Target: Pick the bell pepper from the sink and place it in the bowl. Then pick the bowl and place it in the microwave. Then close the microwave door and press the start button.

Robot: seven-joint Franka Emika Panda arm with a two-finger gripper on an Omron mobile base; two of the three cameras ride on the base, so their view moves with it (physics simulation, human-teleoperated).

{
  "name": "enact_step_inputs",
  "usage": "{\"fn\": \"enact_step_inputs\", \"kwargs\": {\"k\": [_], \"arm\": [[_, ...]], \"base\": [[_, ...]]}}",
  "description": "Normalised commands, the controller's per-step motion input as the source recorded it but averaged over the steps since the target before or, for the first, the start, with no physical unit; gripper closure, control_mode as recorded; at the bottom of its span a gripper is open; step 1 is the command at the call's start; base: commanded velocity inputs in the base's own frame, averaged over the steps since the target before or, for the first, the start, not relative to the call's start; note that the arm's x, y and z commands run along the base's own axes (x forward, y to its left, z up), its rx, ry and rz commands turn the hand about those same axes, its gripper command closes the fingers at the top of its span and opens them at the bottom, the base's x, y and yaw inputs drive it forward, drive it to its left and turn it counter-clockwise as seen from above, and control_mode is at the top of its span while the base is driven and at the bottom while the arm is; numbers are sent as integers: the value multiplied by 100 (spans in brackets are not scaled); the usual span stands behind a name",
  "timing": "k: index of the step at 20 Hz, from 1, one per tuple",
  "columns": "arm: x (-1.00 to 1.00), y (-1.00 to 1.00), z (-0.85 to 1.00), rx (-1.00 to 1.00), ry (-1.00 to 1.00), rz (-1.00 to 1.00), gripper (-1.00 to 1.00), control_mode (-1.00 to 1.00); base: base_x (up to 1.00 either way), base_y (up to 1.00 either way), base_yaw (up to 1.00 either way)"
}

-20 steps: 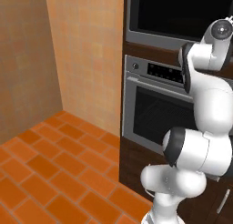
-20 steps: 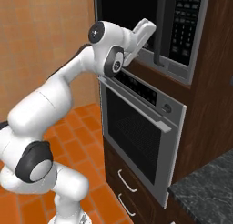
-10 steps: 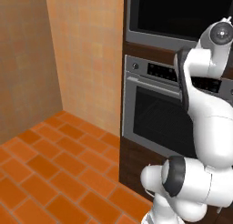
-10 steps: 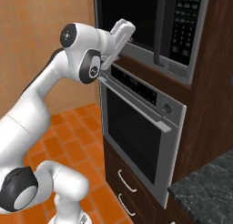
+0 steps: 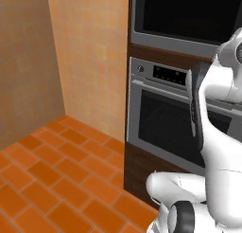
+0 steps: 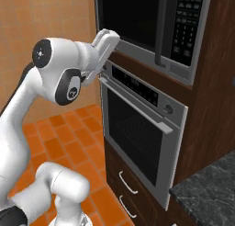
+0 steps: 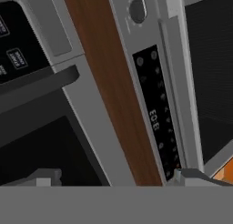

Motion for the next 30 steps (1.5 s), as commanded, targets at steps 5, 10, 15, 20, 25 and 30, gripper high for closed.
{"fn": "enact_step_inputs", "kwargs": {"k": [5, 10, 15, 20, 25, 30], "arm": [[-94, 28, -7, -5, -3, 9, -100, -100], [-69, 32, -22, -9, -9, 9, -100, -100], [-50, 9, -7, -19, -11, 5, -100, -100], [-19, -27, -1, -20, -5, -12, -100, -100], [-4, -11, 0, -51, -2, -17, -100, -100], [0, -1, 14, -67, 28, -10, -100, -100]], "base": [[0, 0, 0], [0, 0, 0], [0, 0, 0], [0, 0, 0], [0, 0, 0], [0, 0, 0]]}}
